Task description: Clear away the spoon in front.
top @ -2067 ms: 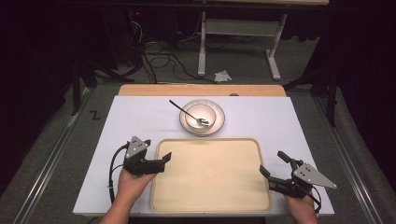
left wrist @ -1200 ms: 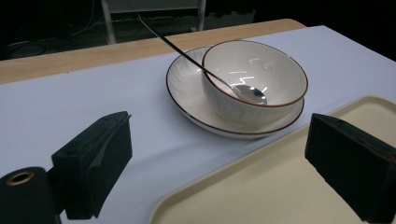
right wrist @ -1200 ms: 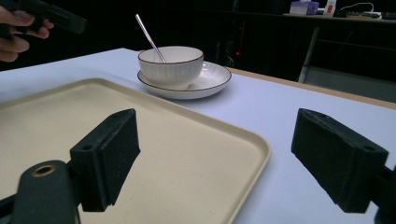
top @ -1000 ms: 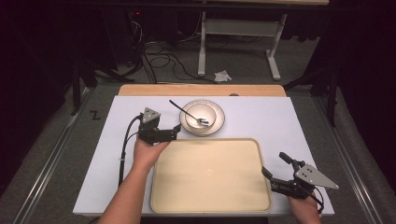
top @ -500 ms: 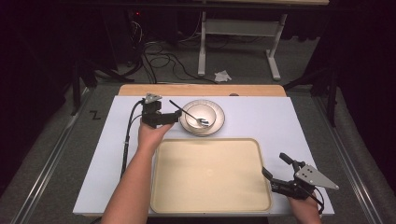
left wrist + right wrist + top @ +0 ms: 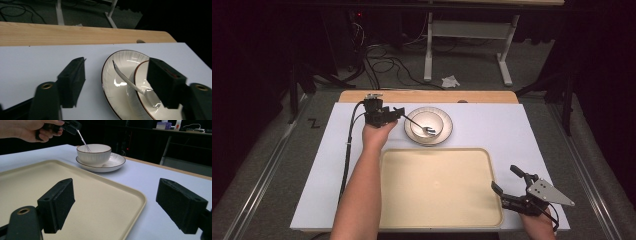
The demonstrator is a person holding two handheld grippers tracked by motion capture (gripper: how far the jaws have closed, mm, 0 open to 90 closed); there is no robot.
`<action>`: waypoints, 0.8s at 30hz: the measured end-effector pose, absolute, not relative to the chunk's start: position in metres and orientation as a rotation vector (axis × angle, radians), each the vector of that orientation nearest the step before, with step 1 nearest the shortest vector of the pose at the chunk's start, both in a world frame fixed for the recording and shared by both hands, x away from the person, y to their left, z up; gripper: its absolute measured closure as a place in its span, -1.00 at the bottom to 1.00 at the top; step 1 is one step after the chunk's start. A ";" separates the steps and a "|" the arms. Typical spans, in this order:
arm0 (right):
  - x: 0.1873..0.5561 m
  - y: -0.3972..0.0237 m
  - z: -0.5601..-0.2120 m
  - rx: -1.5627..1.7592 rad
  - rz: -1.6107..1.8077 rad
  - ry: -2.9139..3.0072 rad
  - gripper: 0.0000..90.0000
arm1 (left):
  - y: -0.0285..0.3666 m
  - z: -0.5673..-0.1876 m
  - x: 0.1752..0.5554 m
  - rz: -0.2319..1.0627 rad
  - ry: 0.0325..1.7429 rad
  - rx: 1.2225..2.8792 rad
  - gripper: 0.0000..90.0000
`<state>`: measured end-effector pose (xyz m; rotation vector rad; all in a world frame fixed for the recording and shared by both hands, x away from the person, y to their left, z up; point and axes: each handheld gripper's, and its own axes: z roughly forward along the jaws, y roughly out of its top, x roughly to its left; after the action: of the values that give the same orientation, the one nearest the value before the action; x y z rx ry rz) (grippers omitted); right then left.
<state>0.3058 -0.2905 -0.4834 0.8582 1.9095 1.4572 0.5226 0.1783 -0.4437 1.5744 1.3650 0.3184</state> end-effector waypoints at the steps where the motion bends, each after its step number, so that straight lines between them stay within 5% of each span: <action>1: 0.305 -0.290 -0.483 0.853 1.456 1.913 -0.65 | 0.179 -0.444 0.523 0.305 1.368 1.560 -0.17; 13: 0.305 -0.288 -0.485 0.843 1.450 1.924 -0.65 | 0.184 -0.446 0.524 0.227 1.359 1.530 0.75; 24: 0.304 -0.287 -0.485 0.858 1.446 1.922 -0.65 | 0.182 -0.436 0.508 0.192 1.244 1.469 0.99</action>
<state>0.3044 -0.2868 -0.4853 0.8581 1.9224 1.4463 0.5084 0.1821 -0.4360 1.4686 1.2439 0.1922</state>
